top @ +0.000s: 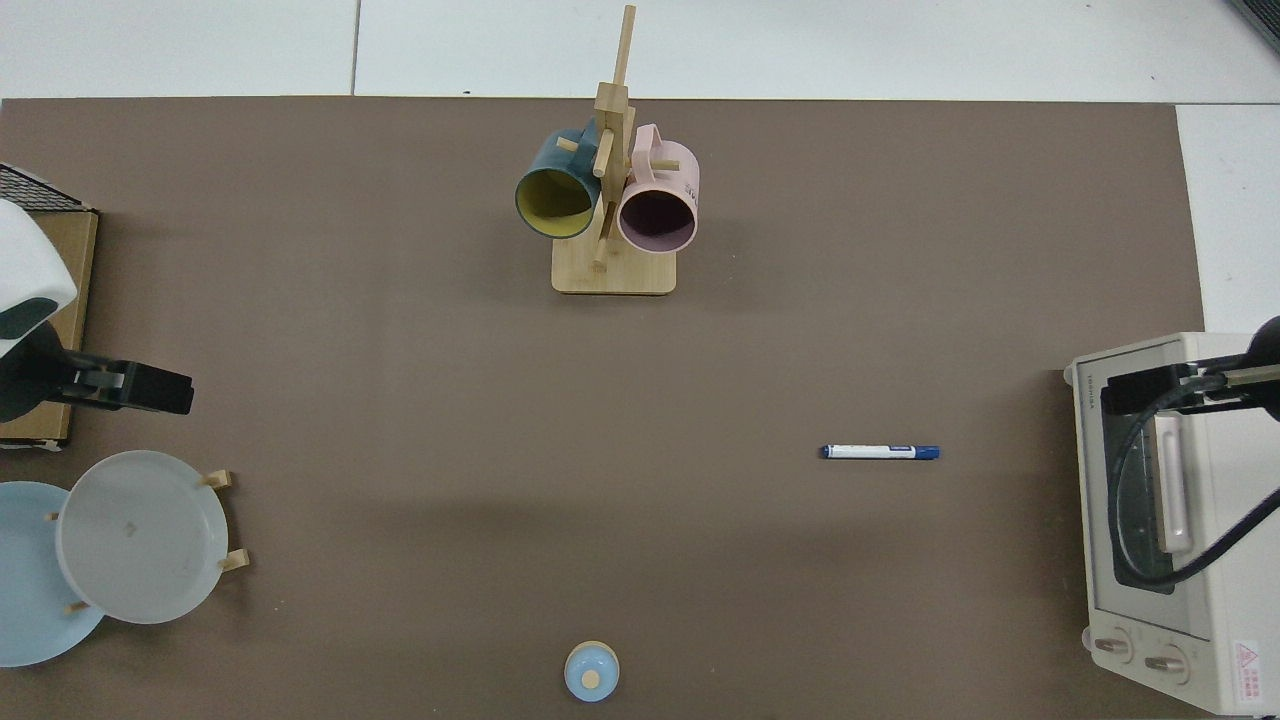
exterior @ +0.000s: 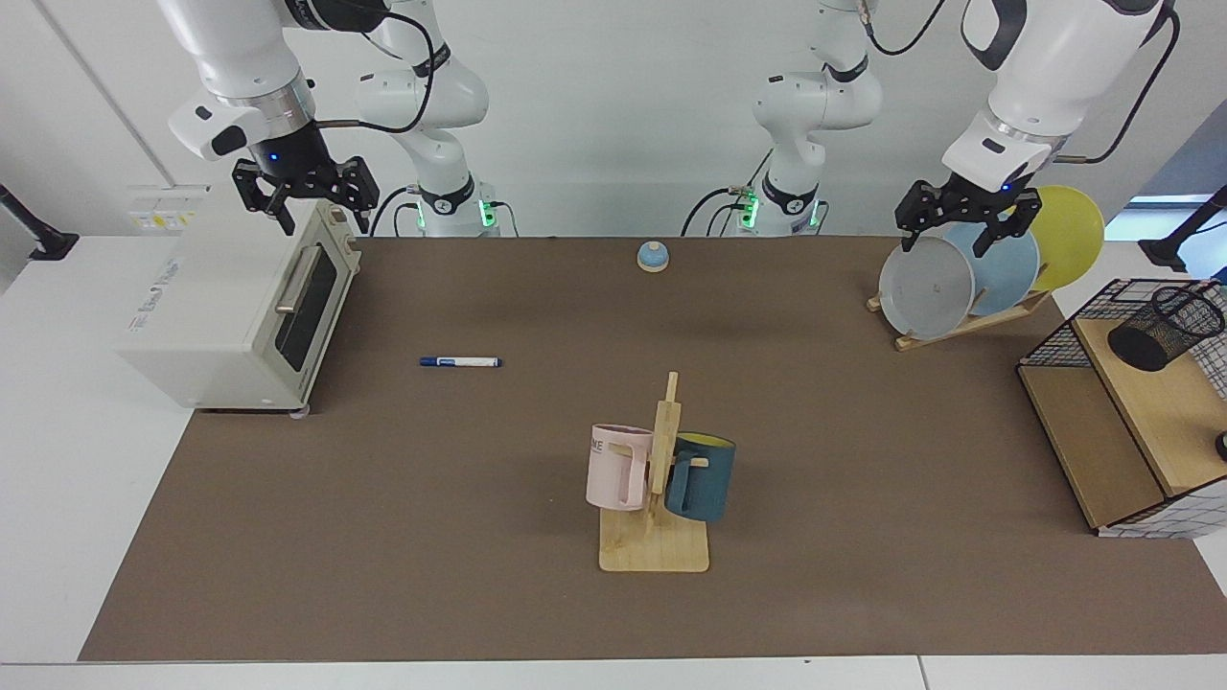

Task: Put markers into pen holder

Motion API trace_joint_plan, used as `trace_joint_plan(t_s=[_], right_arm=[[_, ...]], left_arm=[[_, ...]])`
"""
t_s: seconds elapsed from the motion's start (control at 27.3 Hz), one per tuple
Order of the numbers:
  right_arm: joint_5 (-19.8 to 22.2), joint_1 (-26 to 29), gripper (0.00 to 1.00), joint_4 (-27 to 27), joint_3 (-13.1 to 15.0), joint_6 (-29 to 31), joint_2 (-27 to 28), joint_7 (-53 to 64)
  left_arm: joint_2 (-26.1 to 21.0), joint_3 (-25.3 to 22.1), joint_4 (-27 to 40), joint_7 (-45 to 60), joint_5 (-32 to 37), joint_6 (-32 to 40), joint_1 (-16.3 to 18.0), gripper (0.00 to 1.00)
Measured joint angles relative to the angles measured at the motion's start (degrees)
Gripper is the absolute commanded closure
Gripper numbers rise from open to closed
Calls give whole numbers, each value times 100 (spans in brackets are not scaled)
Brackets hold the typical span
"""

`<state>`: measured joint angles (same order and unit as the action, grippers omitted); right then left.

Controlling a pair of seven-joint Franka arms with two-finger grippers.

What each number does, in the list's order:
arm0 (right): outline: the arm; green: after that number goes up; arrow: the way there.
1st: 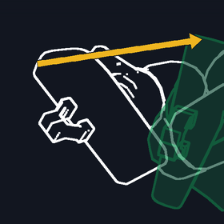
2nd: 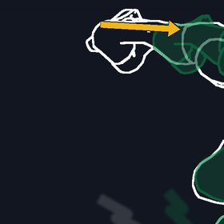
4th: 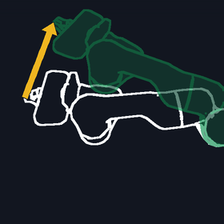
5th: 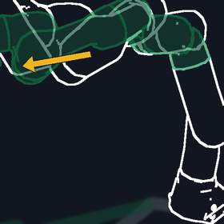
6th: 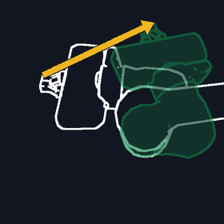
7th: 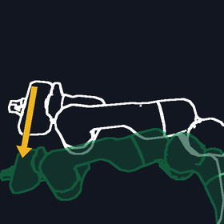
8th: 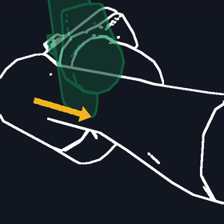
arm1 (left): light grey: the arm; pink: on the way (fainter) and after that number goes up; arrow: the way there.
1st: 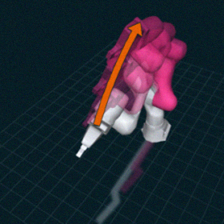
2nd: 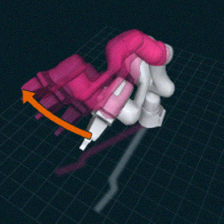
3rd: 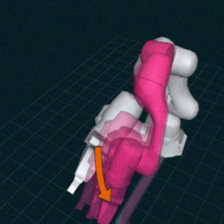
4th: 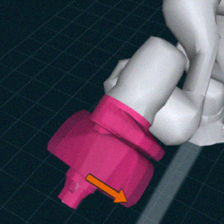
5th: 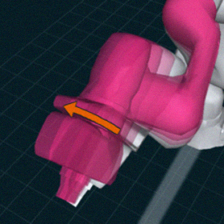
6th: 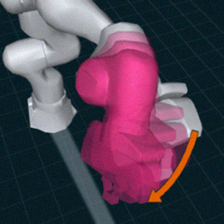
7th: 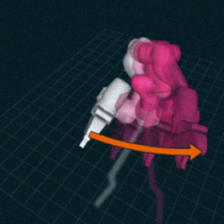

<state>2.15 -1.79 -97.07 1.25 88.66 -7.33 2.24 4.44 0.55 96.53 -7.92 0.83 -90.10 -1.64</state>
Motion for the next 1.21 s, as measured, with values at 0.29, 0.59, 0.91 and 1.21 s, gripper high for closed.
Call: trace_joint_plan(t_s=[0.29,0.59,0.91,1.21], right_arm=[[0,1,0,0,3,6,0,0],[0,-9,0,17,-23,13,-6,0],[0,17,0,4,62,225,-20,0],[0,55,0,-126,75,748,108,-178]], left_arm=[[55,-53,105,70,-310,-167,0,0],[-12,-102,66,69,-316,-321,0,0],[-207,-151,-110,66,-294,-321,1,0],[-232,-153,-124,65,-189,-335,1,0]])
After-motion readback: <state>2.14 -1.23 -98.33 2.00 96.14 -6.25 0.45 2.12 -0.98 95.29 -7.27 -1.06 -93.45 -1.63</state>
